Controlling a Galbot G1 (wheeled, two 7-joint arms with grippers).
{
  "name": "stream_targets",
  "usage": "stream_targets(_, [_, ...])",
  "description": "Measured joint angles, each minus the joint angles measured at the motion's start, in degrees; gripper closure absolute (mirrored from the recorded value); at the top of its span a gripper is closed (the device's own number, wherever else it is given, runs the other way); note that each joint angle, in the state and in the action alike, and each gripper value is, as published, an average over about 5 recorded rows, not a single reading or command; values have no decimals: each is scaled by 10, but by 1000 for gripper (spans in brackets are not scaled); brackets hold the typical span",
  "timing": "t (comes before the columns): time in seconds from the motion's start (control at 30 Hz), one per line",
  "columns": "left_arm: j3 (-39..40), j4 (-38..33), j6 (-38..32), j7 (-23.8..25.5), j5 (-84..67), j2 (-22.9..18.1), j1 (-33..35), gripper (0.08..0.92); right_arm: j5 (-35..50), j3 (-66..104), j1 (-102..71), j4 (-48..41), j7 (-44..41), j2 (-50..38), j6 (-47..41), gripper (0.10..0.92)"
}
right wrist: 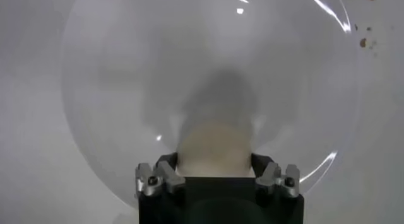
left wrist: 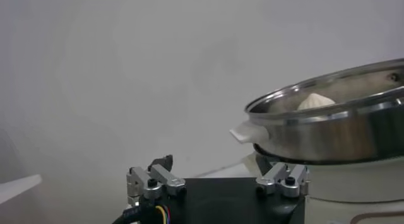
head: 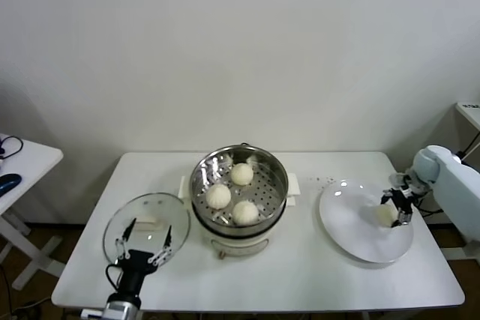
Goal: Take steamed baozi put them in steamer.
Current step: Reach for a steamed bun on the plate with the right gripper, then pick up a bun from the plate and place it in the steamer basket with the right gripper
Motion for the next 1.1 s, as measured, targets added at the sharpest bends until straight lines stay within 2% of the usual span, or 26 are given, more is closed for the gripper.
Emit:
stream_targets(0.43, [-3,-1,-3,0,-1,0,5,177,13,-6,11,-1,0,-4,-4,335])
stream_targets(0.67, [-4,-1,-5,0,-2,0,4,177,48,-43,37,17,2,-14,-16,341])
stream_targets(0.87, [-1,-4,-5,0,-3,-2,1,177,130,-132,105,53,7,-25,-39,346])
stream_targets(1.1, [8,-4,-7,0,0,-4,-4,177,292,-302,252,122,17,-18,-94,347])
